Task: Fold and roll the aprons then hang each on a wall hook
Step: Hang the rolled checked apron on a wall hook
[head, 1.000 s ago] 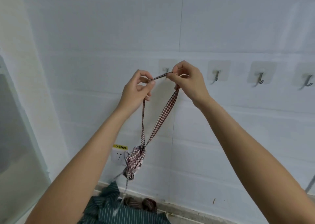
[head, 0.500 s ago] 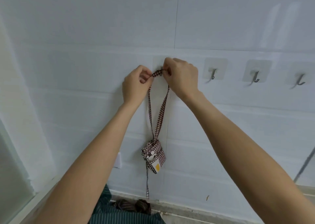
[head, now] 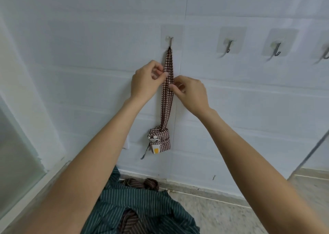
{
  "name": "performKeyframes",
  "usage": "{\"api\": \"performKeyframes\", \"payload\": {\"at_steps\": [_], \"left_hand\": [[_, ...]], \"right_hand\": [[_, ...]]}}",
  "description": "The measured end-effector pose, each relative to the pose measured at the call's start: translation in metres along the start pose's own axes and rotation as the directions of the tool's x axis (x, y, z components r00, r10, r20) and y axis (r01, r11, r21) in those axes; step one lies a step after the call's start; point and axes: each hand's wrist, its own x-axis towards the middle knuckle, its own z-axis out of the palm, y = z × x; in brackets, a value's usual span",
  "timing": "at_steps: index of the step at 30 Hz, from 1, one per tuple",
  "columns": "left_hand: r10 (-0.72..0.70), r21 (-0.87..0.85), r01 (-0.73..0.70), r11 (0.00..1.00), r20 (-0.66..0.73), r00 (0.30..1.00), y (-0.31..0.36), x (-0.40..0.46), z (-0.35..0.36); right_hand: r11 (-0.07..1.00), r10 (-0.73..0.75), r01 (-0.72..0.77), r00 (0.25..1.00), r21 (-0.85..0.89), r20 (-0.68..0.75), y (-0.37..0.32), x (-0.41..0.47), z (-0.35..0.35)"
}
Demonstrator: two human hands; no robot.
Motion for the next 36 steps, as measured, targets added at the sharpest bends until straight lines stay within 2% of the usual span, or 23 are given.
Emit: {"api": "performKeyframes", "payload": {"at_steps": [4, 7, 9, 11, 14, 18, 21, 25, 27, 31, 36], "left_hand": [[-0.139, -0.001, 0.141, 0.990, 0.127, 0.982, -0.030, -0.055, 0.002], [-0.280, 0.092, 0.264, 0.960, 0.308, 0.909, -0.058, -0.098, 0.010], [-0.308, 0.132, 0.278, 0.951, 0.410, 0.858, -0.066, -0.113, 0.017], [-0.298, 0.131, 0.268, 0.954, 0.459, 0.837, -0.067, -0.118, 0.024], [-0.305, 0.096, 0.292, 0.952, 0.419, 0.855, -0.066, -0.120, 0.036], [-0.266, 0.089, 0.251, 0.964, 0.345, 0.900, -0.070, -0.121, 0.047], [-0.288, 0.007, 0.306, 0.952, 0.355, 0.889, -0.079, -0.120, 0.050], [-0.341, -0.150, 0.404, 0.902, 0.325, 0.882, -0.084, -0.123, 0.059], [-0.313, -0.188, 0.392, 0.900, 0.346, 0.884, -0.086, -0.128, 0.060], [-0.271, -0.099, 0.339, 0.935, 0.417, 0.868, -0.102, -0.137, 0.056], [-0.225, -0.025, 0.251, 0.968, 0.364, 0.904, -0.109, -0.140, 0.060]], "right_hand": [[0.993, 0.075, -0.084, 0.991, 0.082, 0.108, 0.020, -0.051, 0.020], [0.987, 0.127, -0.148, 0.951, 0.058, 0.281, 0.033, -0.089, 0.046], [0.985, 0.133, -0.163, 0.924, 0.057, 0.358, 0.037, -0.105, 0.063], [0.979, 0.133, -0.180, 0.918, 0.094, 0.374, 0.036, -0.115, 0.076], [0.953, 0.182, -0.247, 0.930, 0.177, 0.319, 0.034, -0.123, 0.089], [0.874, 0.279, -0.367, 0.915, 0.318, 0.290, 0.035, -0.135, 0.092], [0.814, 0.318, -0.408, 0.909, 0.415, 0.270, 0.041, -0.143, 0.089], [0.780, 0.344, -0.429, 0.902, 0.456, 0.260, 0.049, -0.146, 0.093], [0.753, 0.385, -0.447, 0.894, 0.483, 0.228, 0.054, -0.146, 0.095], [0.753, 0.351, -0.442, 0.896, 0.487, 0.272, 0.058, -0.140, 0.095], [0.777, 0.352, -0.429, 0.903, 0.460, 0.247, 0.059, -0.141, 0.104]]}}
